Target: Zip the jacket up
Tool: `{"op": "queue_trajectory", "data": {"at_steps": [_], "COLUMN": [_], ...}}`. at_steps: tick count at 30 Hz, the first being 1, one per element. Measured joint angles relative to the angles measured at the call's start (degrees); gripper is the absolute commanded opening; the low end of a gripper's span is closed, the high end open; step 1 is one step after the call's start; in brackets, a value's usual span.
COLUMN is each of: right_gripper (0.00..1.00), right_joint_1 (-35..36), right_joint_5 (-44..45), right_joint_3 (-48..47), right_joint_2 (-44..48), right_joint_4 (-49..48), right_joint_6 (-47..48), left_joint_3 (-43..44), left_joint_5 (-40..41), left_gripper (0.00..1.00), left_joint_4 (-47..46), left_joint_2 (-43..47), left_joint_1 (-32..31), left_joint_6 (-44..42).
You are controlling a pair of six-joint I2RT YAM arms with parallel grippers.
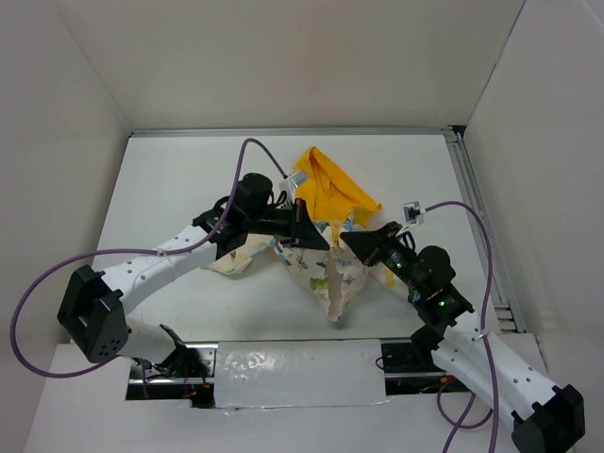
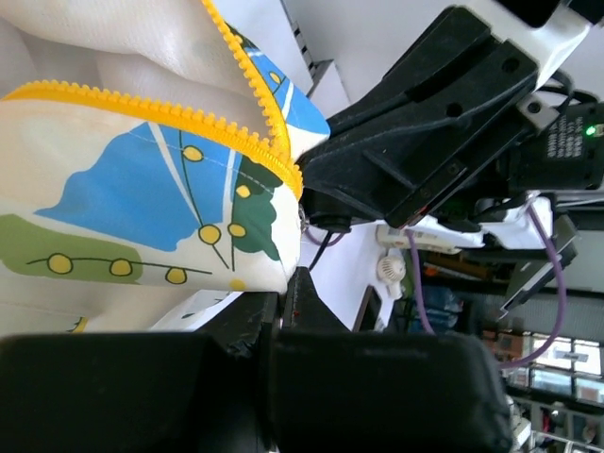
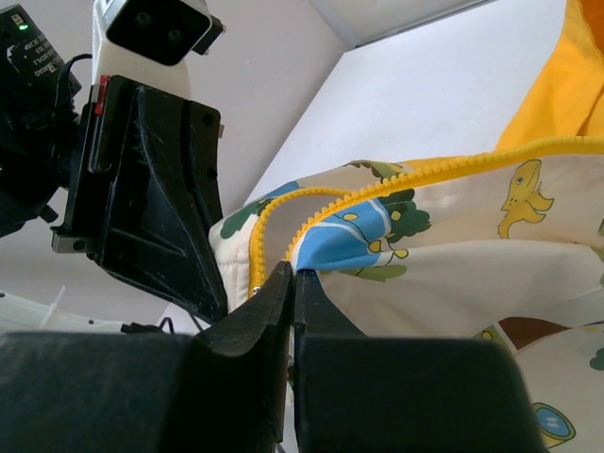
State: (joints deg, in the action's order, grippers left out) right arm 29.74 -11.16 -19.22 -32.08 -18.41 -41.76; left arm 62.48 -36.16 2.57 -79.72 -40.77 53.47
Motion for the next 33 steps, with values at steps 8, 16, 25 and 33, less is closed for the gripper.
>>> {"op": "queue_trajectory", "data": {"at_steps": [8, 16, 25, 33], "right_gripper": [0.0, 0.0, 0.0, 0.09], "right_joint_1": [0.1, -0.5, -3.3, -4.7], "right_joint_5": [1.3, 1.5, -2.8, -6.1], "right_joint_3": [-1.1, -4.0, -4.2, -4.2], "right_joint_2": [-2.1, -3.9, -4.6, -5.4], "right_joint_4": [1.6, 8.1, 14.1, 15.0], "right_joint_6": [0.2, -0.6, -3.5, -5.0], "left_joint_3": [1.4, -0.1, -2.4, -2.4], "left_joint_5": [1.0, 8.9, 12.3, 12.1], "left_gripper": [0.0, 0.0, 0.0, 0.0], "left_joint_4": [4.0, 6.5, 5.4, 5.6], "left_joint_2": [-1.6, -1.6, -1.6, -1.6], "left_joint_1": [-2.2, -5.5, -9.0, -9.5], "left_joint_6": [-6.2, -9.7, -12.0, -14.3]}}
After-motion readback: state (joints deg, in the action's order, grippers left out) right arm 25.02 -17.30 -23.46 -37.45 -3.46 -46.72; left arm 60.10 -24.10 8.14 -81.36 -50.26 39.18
